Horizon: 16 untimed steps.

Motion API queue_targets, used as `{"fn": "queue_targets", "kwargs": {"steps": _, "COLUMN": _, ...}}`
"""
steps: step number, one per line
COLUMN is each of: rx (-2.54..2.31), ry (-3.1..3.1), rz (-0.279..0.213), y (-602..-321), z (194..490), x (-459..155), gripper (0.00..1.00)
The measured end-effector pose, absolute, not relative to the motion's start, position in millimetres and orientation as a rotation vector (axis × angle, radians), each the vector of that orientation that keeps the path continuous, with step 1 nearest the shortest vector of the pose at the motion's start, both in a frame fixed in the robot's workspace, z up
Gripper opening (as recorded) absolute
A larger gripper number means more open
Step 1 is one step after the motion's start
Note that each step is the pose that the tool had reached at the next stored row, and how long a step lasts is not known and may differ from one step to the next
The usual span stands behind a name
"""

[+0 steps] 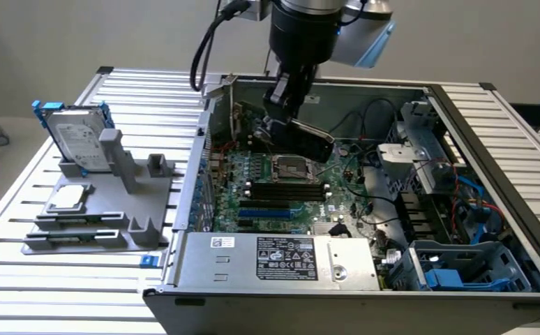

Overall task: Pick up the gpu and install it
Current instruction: 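Insert the gpu into the slot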

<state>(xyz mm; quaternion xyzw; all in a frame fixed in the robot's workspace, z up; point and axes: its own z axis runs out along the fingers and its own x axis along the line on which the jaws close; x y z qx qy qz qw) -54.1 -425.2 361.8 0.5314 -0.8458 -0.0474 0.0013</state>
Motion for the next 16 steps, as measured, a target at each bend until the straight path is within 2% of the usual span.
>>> {"fn": "queue_targets", "kwargs": {"steps": 12, "rx": 1.940, "ry": -2.451, "rz": -0.149, "y": -425.2, "z": 353.4, "x": -54.1, "gripper": 0.27}}
{"fn": "queue_targets", "kwargs": {"steps": 16, "rx": 1.986, "ry": -2.429, "rz": -0.178, "y": -425.2, "z": 352.8, "x": -52.7, "gripper": 0.27}}
